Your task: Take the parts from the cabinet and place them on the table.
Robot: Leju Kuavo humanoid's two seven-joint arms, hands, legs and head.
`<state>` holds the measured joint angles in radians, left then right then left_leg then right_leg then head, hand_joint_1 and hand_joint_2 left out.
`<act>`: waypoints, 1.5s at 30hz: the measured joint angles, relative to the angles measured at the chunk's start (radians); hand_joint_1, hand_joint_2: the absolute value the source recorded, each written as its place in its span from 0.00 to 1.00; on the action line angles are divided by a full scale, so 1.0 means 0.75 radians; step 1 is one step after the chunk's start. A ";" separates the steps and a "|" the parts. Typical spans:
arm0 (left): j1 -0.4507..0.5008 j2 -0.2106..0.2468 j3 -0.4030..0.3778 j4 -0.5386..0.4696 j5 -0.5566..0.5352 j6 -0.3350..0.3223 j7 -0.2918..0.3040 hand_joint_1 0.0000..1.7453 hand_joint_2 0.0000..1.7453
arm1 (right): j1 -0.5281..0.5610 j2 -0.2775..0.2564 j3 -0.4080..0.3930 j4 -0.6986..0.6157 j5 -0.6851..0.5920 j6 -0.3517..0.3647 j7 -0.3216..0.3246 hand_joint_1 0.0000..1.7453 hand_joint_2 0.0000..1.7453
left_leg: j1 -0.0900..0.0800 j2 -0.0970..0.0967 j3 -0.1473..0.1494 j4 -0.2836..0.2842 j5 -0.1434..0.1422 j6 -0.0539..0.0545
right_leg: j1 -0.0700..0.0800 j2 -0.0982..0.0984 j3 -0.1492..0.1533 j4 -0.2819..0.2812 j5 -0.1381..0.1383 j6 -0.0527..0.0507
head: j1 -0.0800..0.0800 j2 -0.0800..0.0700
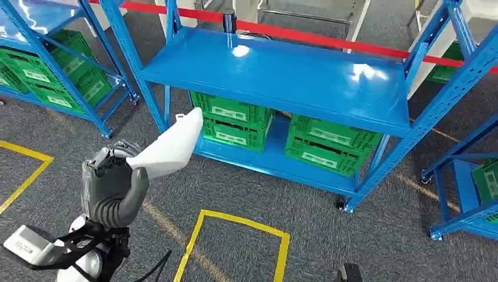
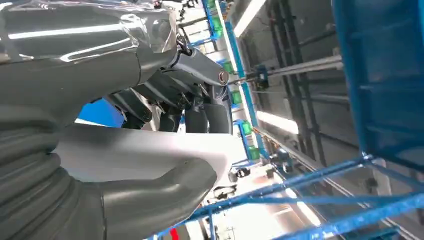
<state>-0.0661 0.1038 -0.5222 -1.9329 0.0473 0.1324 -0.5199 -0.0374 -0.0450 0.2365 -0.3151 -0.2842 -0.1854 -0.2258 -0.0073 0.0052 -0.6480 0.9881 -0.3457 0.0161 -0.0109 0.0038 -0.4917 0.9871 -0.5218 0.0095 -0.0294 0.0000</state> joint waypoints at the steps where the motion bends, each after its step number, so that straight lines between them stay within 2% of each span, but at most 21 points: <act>1: 0.000 0.001 -0.001 -0.001 -0.001 -0.002 0.000 1.00 1.00 | 0.002 0.002 0.001 0.000 -0.003 0.000 0.001 0.00 0.00 | 0.001 -0.002 -0.006 0.001 0.008 -0.008 | -0.014 -0.002 -0.008 -0.008 0.016 -0.015 | 0.001 0.000; 3: 0.001 0.001 0.000 -0.001 -0.003 -0.002 0.000 1.00 1.00 | -0.002 0.005 0.004 0.000 -0.004 0.000 0.002 0.00 0.00 | 0.009 -0.008 -0.036 0.068 -0.105 -0.023 | -0.017 -0.008 -0.030 -0.007 0.043 -0.038 | 0.001 0.000; 5: 0.002 0.001 0.000 -0.001 -0.004 -0.002 0.000 1.00 1.00 | -0.002 0.006 0.007 0.000 -0.004 0.000 0.002 0.00 0.00 | 0.020 -0.007 -0.088 0.274 -0.266 -0.040 | -0.015 -0.009 -0.062 -0.005 0.073 -0.038 | -0.001 0.000; 7: 0.003 0.001 -0.001 -0.001 -0.004 -0.002 0.000 1.00 1.00 | 0.001 0.005 0.011 0.000 -0.004 0.000 0.002 0.00 0.00 | 0.025 -0.008 -0.107 0.433 -0.308 -0.048 | -0.013 -0.009 -0.099 -0.003 0.102 -0.034 | -0.002 0.000; 9: 0.003 0.001 0.000 -0.001 -0.004 -0.002 0.000 1.00 1.00 | 0.001 0.006 0.012 0.000 -0.007 0.000 0.002 0.00 0.00 | 0.025 -0.008 -0.014 0.352 -0.232 -0.044 | -0.012 -0.008 -0.132 -0.001 0.126 -0.028 | -0.002 0.000; 11: 0.001 0.001 -0.001 -0.001 -0.004 -0.002 0.000 1.00 1.00 | 0.000 0.006 0.013 0.000 -0.009 -0.001 0.002 0.00 0.00 | 0.023 -0.009 0.170 0.104 -0.179 -0.029 | -0.010 -0.005 -0.152 -0.001 0.149 -0.019 | -0.003 0.000; 13: -0.001 0.001 -0.002 -0.002 -0.006 -0.002 -0.001 1.00 1.00 | 0.000 0.010 0.014 -0.001 -0.012 -0.001 0.001 0.00 0.00 | 0.012 -0.011 0.253 -0.033 -0.234 -0.016 | -0.009 -0.006 -0.159 -0.003 0.170 -0.003 | 0.002 0.000; 16: -0.003 0.002 -0.002 -0.001 -0.006 -0.001 -0.001 1.00 1.00 | 0.002 0.009 0.015 -0.001 -0.016 -0.003 0.001 0.00 0.00 | -0.003 -0.010 0.221 -0.034 -0.206 0.012 | -0.016 -0.006 -0.161 -0.020 0.205 0.027 | -0.005 0.000; 17: -0.003 0.001 -0.003 -0.002 -0.006 -0.001 -0.001 1.00 1.00 | 0.002 0.009 0.015 0.000 -0.016 -0.004 0.000 0.00 0.00 | 0.014 -0.002 0.219 -0.057 -0.178 0.027 | -0.016 -0.008 -0.172 0.001 0.190 0.026 | -0.005 0.000; 19: -0.005 -0.001 -0.004 -0.001 -0.006 -0.002 -0.001 1.00 1.00 | 0.002 0.009 0.016 0.000 -0.016 -0.006 0.000 0.00 0.00 | 0.008 -0.001 0.183 -0.057 -0.141 0.044 | -0.013 -0.006 -0.226 0.120 0.056 0.001 | 0.005 0.000; 21: -0.004 -0.001 -0.005 -0.001 -0.006 -0.001 -0.001 1.00 1.00 | 0.001 0.006 0.016 0.000 -0.017 -0.009 0.000 0.00 0.00 | 0.002 -0.001 0.135 -0.054 -0.104 0.048 | -0.013 -0.006 -0.281 0.326 -0.068 -0.003 | 0.007 0.000; 23: -0.003 -0.001 -0.005 0.000 -0.006 -0.001 -0.001 1.00 1.00 | 0.002 0.004 0.016 0.001 -0.018 -0.010 0.000 0.00 0.00 | -0.001 0.000 0.087 -0.048 -0.073 0.046 | -0.014 -0.006 -0.276 0.423 -0.066 0.021 | 0.009 0.000; 26: -0.004 -0.001 -0.005 0.000 -0.006 -0.001 -0.001 1.00 1.00 | 0.000 0.003 0.016 0.000 -0.018 -0.010 0.000 0.00 0.00 | -0.001 0.000 0.022 -0.026 -0.036 0.034 | -0.014 -0.006 -0.074 0.171 0.035 0.051 | 0.009 0.000; 28: -0.004 -0.001 -0.005 -0.001 -0.006 -0.001 -0.001 1.00 1.00 | -0.005 0.001 0.016 0.000 -0.018 -0.010 0.000 0.00 0.00 | -0.008 0.000 -0.011 0.001 -0.021 0.021 | -0.004 -0.002 0.050 -0.038 -0.030 0.020 | 0.008 0.000; 32: -0.001 0.000 -0.005 0.000 -0.006 -0.002 -0.001 1.00 1.00 | 0.001 0.006 0.017 0.001 -0.020 -0.010 -0.002 0.00 0.00 | 0.001 -0.004 -0.023 0.001 0.014 -0.008 | -0.013 -0.003 0.003 -0.018 0.008 -0.018 | 0.005 0.000; 34: -0.001 0.001 -0.005 -0.001 -0.006 -0.001 -0.001 1.00 1.00 | -0.002 0.006 0.017 0.001 -0.020 -0.010 -0.001 0.00 0.00 | 0.010 -0.008 -0.059 0.112 -0.148 -0.034 | -0.012 -0.007 -0.026 -0.016 0.039 -0.037 | -0.005 0.000; 37: -0.001 0.002 -0.005 0.000 -0.006 0.000 -0.001 1.00 1.00 | 0.000 0.006 0.017 0.001 -0.021 -0.010 -0.001 0.00 0.00 | 0.021 -0.008 -0.124 0.401 -0.301 -0.050 | -0.009 -0.008 -0.069 -0.013 0.078 -0.037 | -0.005 0.000; 39: -0.001 0.003 -0.005 0.001 -0.006 0.003 -0.001 1.00 1.00 | 0.002 0.006 0.017 0.001 -0.026 -0.010 -0.003 0.00 0.00 | 0.024 -0.007 -0.076 0.411 -0.254 -0.050 | -0.009 -0.007 -0.102 -0.010 0.102 -0.031 | -0.005 0.000; 41: -0.001 0.003 -0.005 0.001 -0.006 0.003 -0.001 1.00 1.00 | 0.002 0.006 0.017 0.001 -0.032 -0.011 -0.005 0.00 0.00 | 0.024 -0.008 0.083 0.196 -0.180 -0.039 | -0.008 -0.005 -0.123 -0.010 0.120 -0.023 | -0.006 0.000; 43: -0.005 0.003 -0.006 0.000 -0.006 0.004 -0.001 1.00 1.00 | 0.001 0.010 0.020 0.000 -0.033 -0.011 -0.008 0.00 0.00 | 0.012 -0.012 0.236 -0.026 -0.220 -0.017 | -0.002 -0.004 -0.135 -0.009 0.139 -0.011 | -0.004 0.000; 45: -0.005 0.003 -0.006 0.000 -0.006 0.005 -0.001 1.00 1.00 | 0.002 0.009 0.020 0.001 -0.034 -0.011 -0.012 0.00 0.00 | 0.001 -0.011 0.221 -0.029 -0.207 -0.006 | -0.010 -0.006 -0.135 -0.016 0.156 0.011 | -0.007 0.000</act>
<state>-0.0698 0.1061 -0.5264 -1.9329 0.0431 0.1362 -0.5207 -0.0361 -0.0385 0.2518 -0.3147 -0.3098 -0.1934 -0.2346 -0.0069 -0.0032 -0.4824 0.9667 -0.5009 0.0112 -0.0180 -0.0005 -0.5931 0.9752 -0.4050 0.0180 -0.0344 0.0000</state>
